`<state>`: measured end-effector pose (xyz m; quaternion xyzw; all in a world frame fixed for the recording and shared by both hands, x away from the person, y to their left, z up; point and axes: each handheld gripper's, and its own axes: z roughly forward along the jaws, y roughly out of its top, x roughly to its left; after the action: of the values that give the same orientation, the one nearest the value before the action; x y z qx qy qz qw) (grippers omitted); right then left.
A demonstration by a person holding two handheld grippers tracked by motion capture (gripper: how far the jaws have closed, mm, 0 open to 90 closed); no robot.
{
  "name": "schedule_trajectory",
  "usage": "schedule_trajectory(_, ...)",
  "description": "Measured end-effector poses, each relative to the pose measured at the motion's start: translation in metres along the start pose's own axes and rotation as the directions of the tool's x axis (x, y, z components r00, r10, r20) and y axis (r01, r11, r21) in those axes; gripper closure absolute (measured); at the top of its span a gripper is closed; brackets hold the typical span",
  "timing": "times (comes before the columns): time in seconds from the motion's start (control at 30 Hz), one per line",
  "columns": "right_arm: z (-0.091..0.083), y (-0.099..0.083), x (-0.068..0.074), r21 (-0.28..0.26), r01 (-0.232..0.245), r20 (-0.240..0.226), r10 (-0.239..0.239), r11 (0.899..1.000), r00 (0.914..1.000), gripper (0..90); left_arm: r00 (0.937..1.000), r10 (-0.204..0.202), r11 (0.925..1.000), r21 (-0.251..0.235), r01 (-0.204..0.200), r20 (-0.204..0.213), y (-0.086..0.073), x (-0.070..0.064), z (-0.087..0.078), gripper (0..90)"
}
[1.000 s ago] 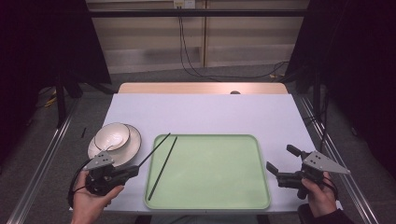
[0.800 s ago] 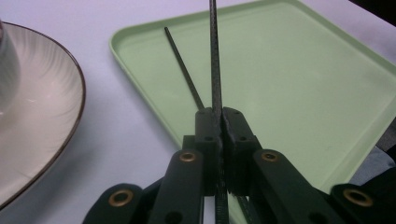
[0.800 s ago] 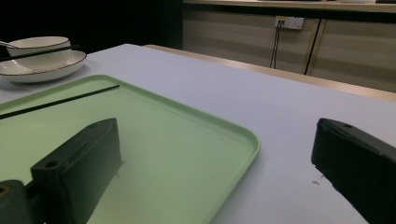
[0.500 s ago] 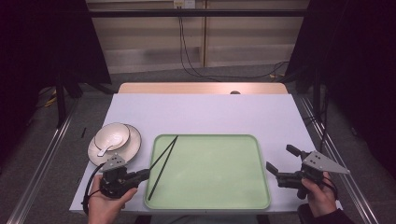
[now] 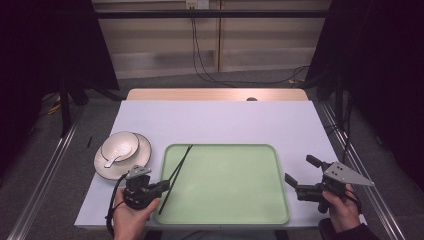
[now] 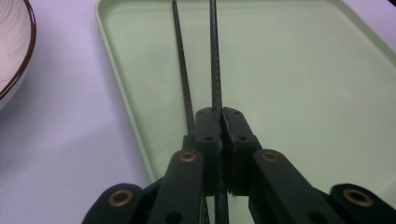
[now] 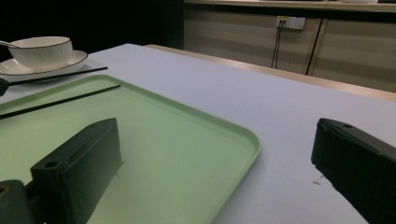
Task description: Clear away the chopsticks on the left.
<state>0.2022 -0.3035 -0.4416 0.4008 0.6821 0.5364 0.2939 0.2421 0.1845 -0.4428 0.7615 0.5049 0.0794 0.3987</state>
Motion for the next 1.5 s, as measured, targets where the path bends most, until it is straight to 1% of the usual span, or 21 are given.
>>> schedule_trajectory(0.07, 0.0, 0.0, 0.0, 0.0, 0.0, 0.0, 0.0, 1.0, 1.0, 1.0, 0.9995, -0.012, 0.9999, 0.003, 0.012, -0.028, 0.002, -0.003, 0.005, 86.0)
schedule_trajectory(0.1, 0.0, 0.0, 0.0, 0.0, -0.001, -0.003, 0.001, 1.0, 1.0, 1.0, 0.9984, -0.028, 0.9996, -0.002, 0.028, -0.049, 0.002, -0.005, 0.008, 86.0)
schedule_trajectory(0.13, 0.0, 0.0, 0.0, 0.0, 0.0, 0.002, 0.0, 1.0, 1.0, 1.0, 0.9977, -0.031, 0.9995, 0.009, 0.031, -0.06, 0.003, -0.007, 0.012, 86.0)
schedule_trajectory(0.17, 0.0, 0.0, 0.0, 0.002, 0.0, -0.003, 0.0, 1.0, 1.0, 1.0, 0.9964, -0.042, 0.9991, 0.006, 0.042, -0.073, 0.003, -0.009, 0.016, 86.0)
schedule_trajectory(0.2, 0.0, 0.0, 0.0, 0.004, -0.001, -0.004, 0.001, 1.0, 1.0, 1.0, 0.996, -0.043, 0.9991, 0.002, 0.043, -0.078, 0.003, -0.011, 0.019, 86.0)
schedule_trajectory(0.23, 0.0, 0.0, 0.0, 0.002, -0.001, -0.002, 0.001, 1.0, 1.0, 1.0, 0.9964, -0.034, 0.9992, 0.017, 0.035, -0.078, 0.003, -0.013, 0.021, 86.0)
schedule_trajectory(0.3, 0.0, 0.0, 0.0, -0.002, 0.0, -0.001, 0.0, 1.0, 1.0, 1.0, 0.9969, -0.02, 0.9995, 0.022, 0.022, -0.076, 0.004, -0.016, 0.023, 86.0)
schedule_trajectory(0.5, 0.0, 0.0, 0.0, -0.001, 0.006, -0.004, -0.006, 1.0, 1.0, 1.0, 0.9951, -0.039, 0.9969, 0.065, 0.045, -0.091, 0.001, -0.016, 0.034, 86.0)
schedule_trajectory(0.53, 0.0, 0.0, 0.0, 0.001, 0.005, -0.004, -0.005, 1.0, 1.0, 1.0, 0.9945, -0.047, 0.9969, 0.059, 0.052, -0.093, 0.001, -0.016, 0.035, 86.0)
schedule_trajectory(0.6, 0.0, 0.0, 0.0, 0.001, 0.0, -0.005, 0.0, 1.0, 1.0, 1.0, 0.9948, -0.046, 0.9968, 0.06, 0.052, -0.091, 0.002, -0.014, 0.035, 86.0)
schedule_trajectory(0.63, 0.0, 0.0, 0.0, 0.0, 0.007, -0.005, -0.007, 1.0, 1.0, 1.0, 0.994, -0.041, 0.9974, 0.054, 0.047, -0.101, 0.001, -0.014, 0.035, 86.0)
schedule_trajectory(0.7, 0.0, 0.0, 0.0, 0.0, 0.006, -0.008, -0.006, 1.0, 0.9999, 1.0, 0.9948, -0.036, 0.9964, 0.073, 0.043, -0.095, 0.0, -0.014, 0.038, 86.0)
schedule_trajectory(0.77, 0.0, 0.0, 0.001, -0.002, 0.007, -0.008, -0.007, 1.0, 0.9999, 0.8, 0.9947, -0.032, 0.9962, 0.077, 0.04, -0.098, -0.001, -0.014, 0.041, 85.9)
schedule_trajectory(1.0, 0.0, 0.0, 0.0, 0.001, 0.008, -0.01, -0.008, 1.0, 0.9999, 0.8, 0.9946, -0.028, 0.9967, 0.073, 0.035, -0.1, -0.001, -0.014, 0.041, 85.6)
schedule_trajectory(1.13, 0.0, 0.0, 0.0, 0.001, 0.005, -0.009, -0.005, 1.0, 0.9999, 0.8, 0.9944, -0.036, 0.9964, 0.073, 0.043, -0.1, -0.001, -0.014, 0.041, 85.5)
schedule_trajectory(1.2, 0.0, 0.0, 0.0, 0.002, 0.009, -0.01, -0.009, 1.0, 0.9999, 0.8, 0.9945, -0.046, 0.9961, 0.071, 0.053, -0.094, -0.001, -0.013, 0.041, 85.5)
schedule_trajectory(1.27, 0.0, 0.0, 0.0, 0.001, 0.006, -0.007, -0.006, 1.0, 1.0, 0.8, 0.995, -0.045, 0.9961, 0.071, 0.052, -0.089, -0.001, -0.012, 0.041, 85.3)
schedule_trajectory(1.33, 0.0, 0.0, 0.0, 0.001, 0.008, -0.009, -0.008, 1.0, 0.9999, 0.8, 0.9955, -0.053, 0.9958, 0.07, 0.058, -0.079, -0.001, -0.011, 0.041, 84.9)
schedule_trajectory(1.4, 0.0, 0.0, 0.0, -0.001, 0.009, -0.008, -0.009, 1.0, 0.9999, 0.8, 0.9961, -0.063, 0.9956, 0.066, 0.067, -0.061, -0.001, -0.011, 0.041, 80.3)
schedule_trajectory(1.47, 0.0, 0.0, 0.0, 0.003, 0.006, -0.01, -0.006, 1.0, 0.9999, 0.8, 0.9981, -0.047, 0.9963, 0.07, 0.049, -0.039, -0.001, -0.011, 0.041, 74.0)
schedule_trajectory(1.5, 0.0, 0.0, 0.0, 0.001, 0.007, -0.013, -0.007, 1.0, 0.9999, 0.8, 0.9984, -0.049, 0.9964, 0.068, 0.051, -0.029, -0.001, -0.011, 0.041, 74.0)
